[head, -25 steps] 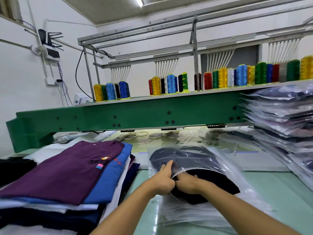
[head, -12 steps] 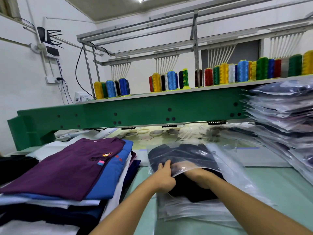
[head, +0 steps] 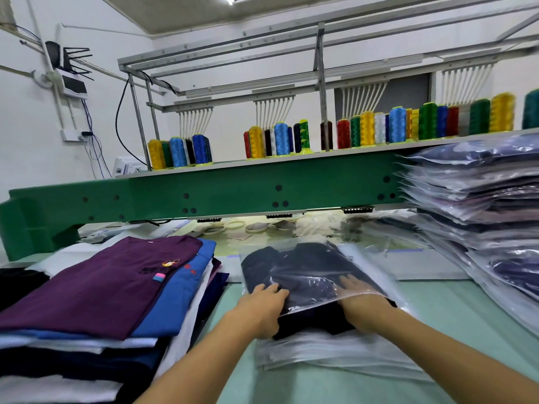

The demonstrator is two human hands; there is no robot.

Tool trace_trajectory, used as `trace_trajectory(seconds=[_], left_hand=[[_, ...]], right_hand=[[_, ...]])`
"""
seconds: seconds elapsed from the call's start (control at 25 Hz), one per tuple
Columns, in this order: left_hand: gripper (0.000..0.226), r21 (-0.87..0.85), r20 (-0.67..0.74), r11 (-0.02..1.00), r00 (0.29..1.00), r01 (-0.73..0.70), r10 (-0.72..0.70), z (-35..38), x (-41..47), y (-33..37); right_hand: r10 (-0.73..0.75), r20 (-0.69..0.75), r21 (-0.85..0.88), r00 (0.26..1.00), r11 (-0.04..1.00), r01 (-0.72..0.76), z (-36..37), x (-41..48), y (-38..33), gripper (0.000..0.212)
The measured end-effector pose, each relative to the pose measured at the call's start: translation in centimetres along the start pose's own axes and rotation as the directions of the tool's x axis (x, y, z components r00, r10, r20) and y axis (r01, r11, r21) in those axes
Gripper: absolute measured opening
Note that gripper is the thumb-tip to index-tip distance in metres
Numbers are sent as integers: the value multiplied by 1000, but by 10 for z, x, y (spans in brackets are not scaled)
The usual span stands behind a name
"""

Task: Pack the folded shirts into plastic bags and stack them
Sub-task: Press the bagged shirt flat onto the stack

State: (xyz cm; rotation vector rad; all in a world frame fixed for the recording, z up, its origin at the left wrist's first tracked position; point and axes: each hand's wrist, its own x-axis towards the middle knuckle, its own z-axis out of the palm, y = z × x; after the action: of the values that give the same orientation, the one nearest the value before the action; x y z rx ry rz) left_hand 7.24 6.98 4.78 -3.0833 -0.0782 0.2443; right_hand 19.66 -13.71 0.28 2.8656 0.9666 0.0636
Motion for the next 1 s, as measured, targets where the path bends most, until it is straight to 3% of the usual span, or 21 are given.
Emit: trace_trajectory(seconds=[0.16, 0.32, 0.4, 0.48, 0.56, 0.6, 0.64, 0.72, 0.76, 0.84, 0.92, 1.0], left_hand=[[61, -174, -66, 979, 993, -110, 100, 3, -5, 6], [29, 92, -162, 994, 984, -54, 69, 12, -4, 6], [19, 48, -177, 998, 983, -42, 50, 17, -2, 2], [26, -156, -148, 983, 986, -93, 69, 20, -2, -4], [52, -267, -107, 953, 987, -144, 120, 19, -5, -6], [59, -251, -101, 957, 987, -149, 127, 20, -5, -6], [58, -203, -114, 969, 986, -139, 118, 21, -3, -5], [41, -69, -179, 991, 979, -113, 99, 24, 3, -3], [31, -10, -231, 994, 968, -108, 103, 25, 6, -2], [23, 115, -329, 992, 941, -47, 83, 24, 9, -3], [41, 208, -419, 977, 907, 42, 50, 18, 10, -4], [43, 222, -504, 973, 861, 60, 62, 8, 12, -5]], right_hand=[[-151, -61, 264, 987, 951, 162, -13, -28, 3, 46], [-169, -186, 21, 968, 984, 176, -13, -58, 23, 27], [-228, -372, -127, 900, 973, 194, -6, -66, 26, 19], [-245, -490, -210, 837, 965, 160, 1, -71, 32, 35], [-111, -569, -101, 815, 993, 65, 2, -70, 42, 62], [-57, -541, -39, 839, 998, 42, 1, -68, 46, 65], [-23, -490, 14, 872, 999, 34, -1, -64, 48, 54], [-9, -433, 82, 902, 995, 49, -2, -53, 48, 18], [7, -426, 107, 905, 993, 42, -3, -48, 47, 12], [43, -411, 149, 911, 989, 21, -6, -41, 46, 17], [40, -442, 147, 896, 989, 29, -15, -40, 51, 21], [16, -553, 97, 833, 994, 46, -22, -42, 56, 28]])
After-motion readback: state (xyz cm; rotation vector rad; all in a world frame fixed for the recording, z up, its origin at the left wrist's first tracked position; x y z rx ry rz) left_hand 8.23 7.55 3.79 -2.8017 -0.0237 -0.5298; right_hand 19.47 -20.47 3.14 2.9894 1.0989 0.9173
